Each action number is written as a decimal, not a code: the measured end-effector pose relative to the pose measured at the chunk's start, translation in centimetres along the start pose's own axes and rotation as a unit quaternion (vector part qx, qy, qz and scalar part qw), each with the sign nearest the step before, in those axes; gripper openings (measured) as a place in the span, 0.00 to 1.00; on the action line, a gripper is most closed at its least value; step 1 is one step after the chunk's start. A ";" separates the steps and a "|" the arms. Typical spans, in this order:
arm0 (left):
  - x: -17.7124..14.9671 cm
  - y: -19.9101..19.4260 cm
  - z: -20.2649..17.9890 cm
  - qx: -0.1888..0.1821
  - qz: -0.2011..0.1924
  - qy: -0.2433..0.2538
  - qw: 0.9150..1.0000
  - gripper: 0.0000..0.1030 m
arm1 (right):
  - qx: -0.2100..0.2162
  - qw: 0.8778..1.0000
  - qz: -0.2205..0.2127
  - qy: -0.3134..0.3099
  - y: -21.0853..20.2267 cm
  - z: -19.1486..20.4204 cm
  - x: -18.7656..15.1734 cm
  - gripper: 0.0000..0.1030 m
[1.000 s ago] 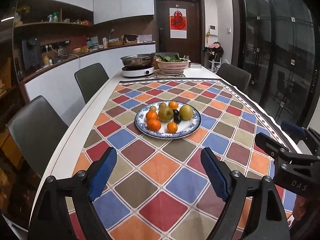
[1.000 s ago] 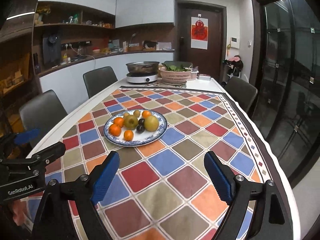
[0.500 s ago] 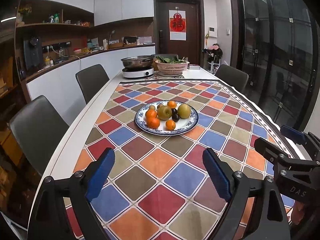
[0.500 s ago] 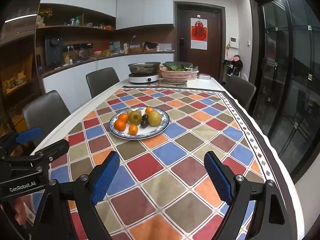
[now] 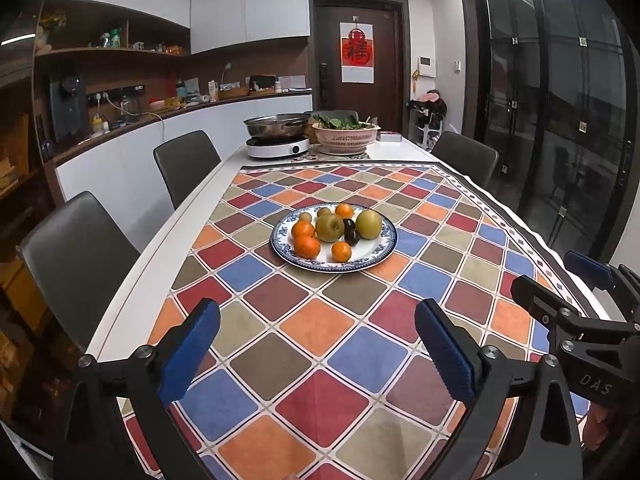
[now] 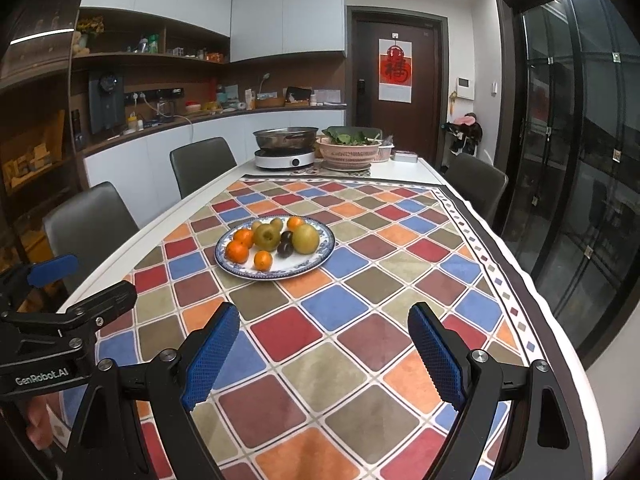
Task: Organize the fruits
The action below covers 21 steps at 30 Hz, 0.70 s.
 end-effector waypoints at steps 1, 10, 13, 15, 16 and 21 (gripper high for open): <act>0.0 0.0 0.0 -0.001 0.000 0.000 1.000 0.97 | 0.000 1.000 0.000 0.000 0.0 0.0 0.0 0.84; -0.1 0.1 0.0 -0.007 0.004 -0.002 1.000 0.97 | 0.003 1.000 0.005 0.001 0.3 0.0 -0.1 0.84; -0.1 0.2 0.0 -0.007 0.004 -0.003 1.000 0.97 | 0.002 1.000 0.007 0.000 0.4 0.0 -0.1 0.84; -0.1 0.2 0.0 -0.007 0.004 -0.003 1.000 0.97 | 0.002 1.000 0.008 0.000 0.5 0.1 -0.2 0.84; -0.1 0.2 0.0 -0.008 0.004 -0.003 1.000 0.97 | 0.003 1.000 0.009 0.000 0.6 0.1 -0.2 0.84; -0.2 0.4 -0.2 -0.012 0.004 -0.004 1.000 0.97 | 0.003 1.000 0.010 -0.002 0.7 0.3 -0.2 0.84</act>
Point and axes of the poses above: each gripper's, at about its wrist camera, not at the fingertips, and y roughly the way its jaws point, z to its left, x to its top, the point moved 9 cm from there along y, roughly the way its jaws point, and after that the axes turned 5 degrees about -z, right-handed, at the moved point
